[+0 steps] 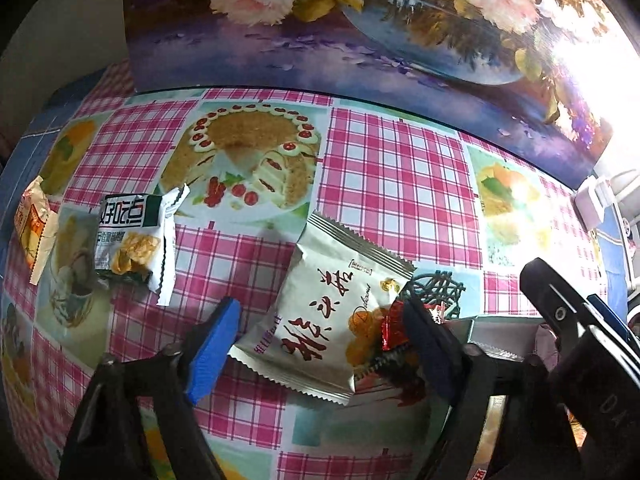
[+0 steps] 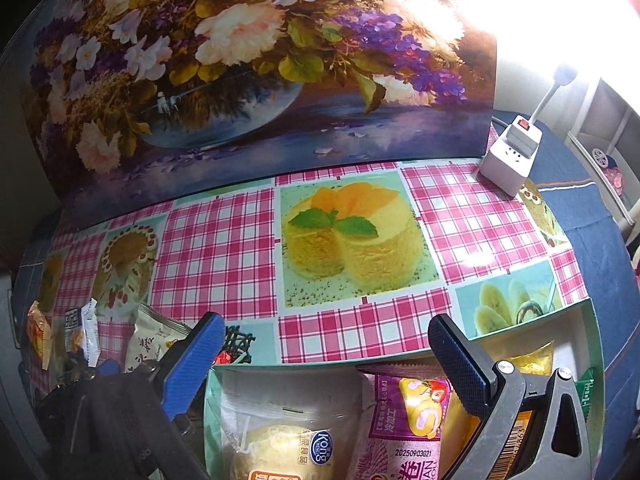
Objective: Organize snacks
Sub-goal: 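Grasp the white pastry bag with the left tool while the right tool approaches the red candy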
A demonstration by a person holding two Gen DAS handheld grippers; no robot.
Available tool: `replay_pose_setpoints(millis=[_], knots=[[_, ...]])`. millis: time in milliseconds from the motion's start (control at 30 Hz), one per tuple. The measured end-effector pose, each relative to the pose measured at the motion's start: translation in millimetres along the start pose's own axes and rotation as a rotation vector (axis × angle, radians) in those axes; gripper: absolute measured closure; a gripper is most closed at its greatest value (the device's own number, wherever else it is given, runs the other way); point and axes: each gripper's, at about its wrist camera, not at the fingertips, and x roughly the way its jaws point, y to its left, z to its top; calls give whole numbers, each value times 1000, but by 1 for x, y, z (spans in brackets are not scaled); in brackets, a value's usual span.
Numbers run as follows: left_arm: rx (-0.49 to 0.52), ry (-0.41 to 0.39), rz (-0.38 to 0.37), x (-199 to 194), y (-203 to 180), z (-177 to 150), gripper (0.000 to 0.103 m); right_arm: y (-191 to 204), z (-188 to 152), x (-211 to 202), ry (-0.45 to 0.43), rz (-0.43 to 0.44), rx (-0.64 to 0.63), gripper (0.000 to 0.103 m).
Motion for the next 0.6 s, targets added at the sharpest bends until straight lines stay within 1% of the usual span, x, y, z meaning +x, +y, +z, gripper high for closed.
replay_pose_setpoints(millis=[33,67,133,200,400,600], knots=[[-3,0,0,0,-1,0,30,1,0,0,1,-1,-4,0],[-10,3,-4,-1,-2,-1,37,2,-1,1,2,1,-8,0],[-24,6,-6,-1,1,0,43,4,-1,2,4,4,-13,0],[-39,5,-1,-1,11,1,43,7,-2,3,8,10,-20,0],[-78,1,46,-1,32,2,44,15,-4,9,27,48,-44,0],[-106,17,63,2,58,2,45,29,-6,11,55,84,-84,0]])
